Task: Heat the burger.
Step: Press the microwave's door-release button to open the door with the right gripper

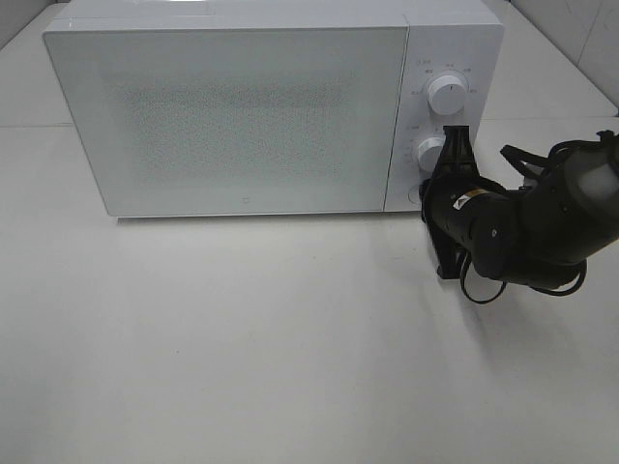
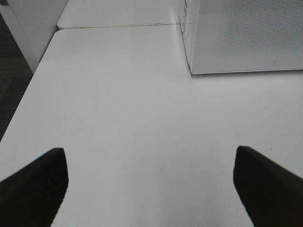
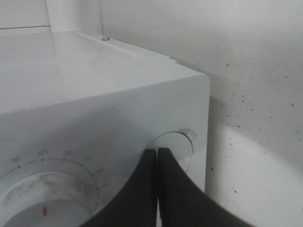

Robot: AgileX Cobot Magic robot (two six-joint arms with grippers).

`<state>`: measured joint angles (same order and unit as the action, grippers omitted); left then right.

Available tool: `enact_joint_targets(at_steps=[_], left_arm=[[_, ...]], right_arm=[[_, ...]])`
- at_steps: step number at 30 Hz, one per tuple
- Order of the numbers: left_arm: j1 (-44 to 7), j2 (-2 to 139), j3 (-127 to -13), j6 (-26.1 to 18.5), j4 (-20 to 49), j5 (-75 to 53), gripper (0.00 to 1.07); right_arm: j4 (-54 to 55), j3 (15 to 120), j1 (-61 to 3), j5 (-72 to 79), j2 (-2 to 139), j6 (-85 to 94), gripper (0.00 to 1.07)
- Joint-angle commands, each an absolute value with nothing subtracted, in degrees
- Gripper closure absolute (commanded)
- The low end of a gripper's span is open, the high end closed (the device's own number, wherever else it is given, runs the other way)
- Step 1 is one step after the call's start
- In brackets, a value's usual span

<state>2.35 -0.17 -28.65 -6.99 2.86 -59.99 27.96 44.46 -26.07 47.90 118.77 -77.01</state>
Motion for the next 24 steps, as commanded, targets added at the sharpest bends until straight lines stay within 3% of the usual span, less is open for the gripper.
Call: enact_joint_targets(at_steps=[1,24], left_arm=[[2.5,-1.3,-28.5,-7.0,2.9,-59.4,0.17],[2.5,-1.3,-28.5,-7.0,2.9,-59.4,0.17]], right_arm=[[27.7,45.0,-25.9,51.6,118.6,-77.2,1.07],[29.7,50.6,-25.9,62.3,118.8,-74.5,1.07]])
